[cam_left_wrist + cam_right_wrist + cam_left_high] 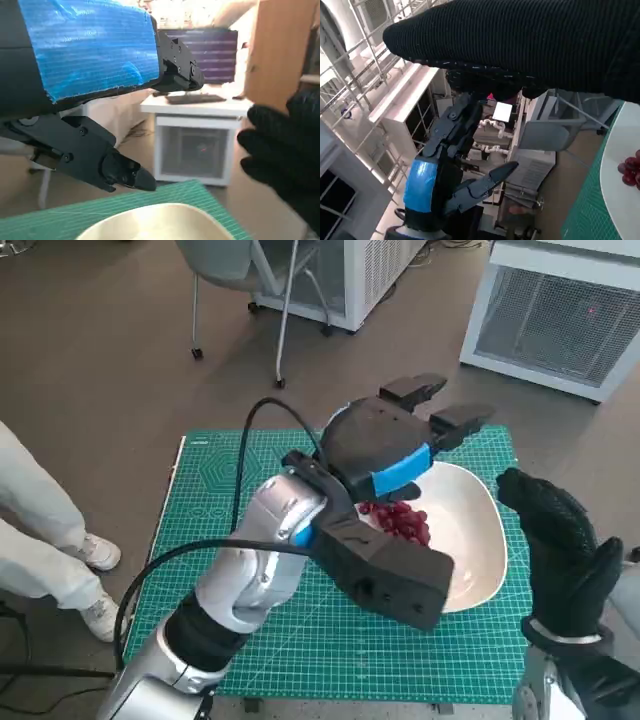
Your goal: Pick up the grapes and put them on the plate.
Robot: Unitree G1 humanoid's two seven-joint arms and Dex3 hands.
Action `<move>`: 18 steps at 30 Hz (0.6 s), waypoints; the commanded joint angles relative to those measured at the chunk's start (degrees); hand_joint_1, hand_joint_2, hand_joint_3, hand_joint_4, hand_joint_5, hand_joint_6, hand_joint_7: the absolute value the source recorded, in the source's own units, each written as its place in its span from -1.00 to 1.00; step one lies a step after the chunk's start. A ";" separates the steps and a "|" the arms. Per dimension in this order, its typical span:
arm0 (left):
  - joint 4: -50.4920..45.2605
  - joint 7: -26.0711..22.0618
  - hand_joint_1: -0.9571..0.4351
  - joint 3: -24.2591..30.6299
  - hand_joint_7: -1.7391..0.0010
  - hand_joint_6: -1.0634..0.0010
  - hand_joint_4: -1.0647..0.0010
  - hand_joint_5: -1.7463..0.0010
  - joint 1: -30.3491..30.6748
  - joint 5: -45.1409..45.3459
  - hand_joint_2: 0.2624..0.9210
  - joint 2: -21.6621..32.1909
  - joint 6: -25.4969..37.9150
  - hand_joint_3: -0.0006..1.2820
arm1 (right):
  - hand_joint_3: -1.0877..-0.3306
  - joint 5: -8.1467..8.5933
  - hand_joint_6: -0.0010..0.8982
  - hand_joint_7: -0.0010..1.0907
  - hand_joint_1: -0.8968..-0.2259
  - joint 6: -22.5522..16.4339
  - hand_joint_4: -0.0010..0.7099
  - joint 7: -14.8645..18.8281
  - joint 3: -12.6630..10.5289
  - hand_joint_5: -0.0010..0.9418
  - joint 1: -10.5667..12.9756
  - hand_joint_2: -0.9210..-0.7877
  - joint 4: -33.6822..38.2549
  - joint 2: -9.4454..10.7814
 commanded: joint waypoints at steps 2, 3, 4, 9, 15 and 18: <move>0.18 5.44 -0.25 5.88 1.00 0.46 0.72 1.00 4.42 -5.81 0.91 2.90 -5.39 -0.97 | 0.48 -0.23 -0.32 0.28 0.27 0.87 0.85 -0.27 0.12 -0.98 0.66 -1.00 0.73 0.07; 0.74 6.35 -0.27 7.15 1.00 0.45 0.72 1.00 5.22 -7.59 0.93 3.27 -7.15 -0.96 | 0.48 -0.21 -0.31 0.28 0.26 0.95 0.85 -0.27 0.12 -0.98 0.61 -1.00 0.66 0.05; 1.49 7.17 -0.28 8.51 1.00 0.45 0.72 1.00 6.03 -9.62 0.94 3.63 -9.12 -0.94 | 0.48 -0.18 -0.31 0.28 0.26 1.04 0.86 -0.28 0.12 -0.98 0.56 -1.00 0.59 0.02; 8.92 5.80 -0.34 15.80 1.00 0.45 0.71 1.00 9.34 -24.96 0.99 3.78 -20.43 -0.82 | 0.48 -0.17 -0.30 0.27 0.26 1.36 0.86 -0.39 0.15 -0.98 0.35 -1.00 0.38 -0.01; 13.16 -7.50 -0.36 24.31 1.00 0.52 0.77 1.00 13.70 -48.14 1.00 1.60 -20.36 -0.72 | 0.49 -0.08 -0.29 0.26 0.26 1.62 0.87 -0.33 0.35 -0.98 0.17 -1.00 0.07 0.08; 13.64 -11.46 -0.36 27.24 1.00 0.57 0.80 1.00 15.95 -54.81 1.00 1.14 -18.33 -0.70 | 0.48 -0.04 -0.28 0.26 0.26 1.70 0.87 -0.26 0.42 -0.98 0.06 -1.00 0.05 0.07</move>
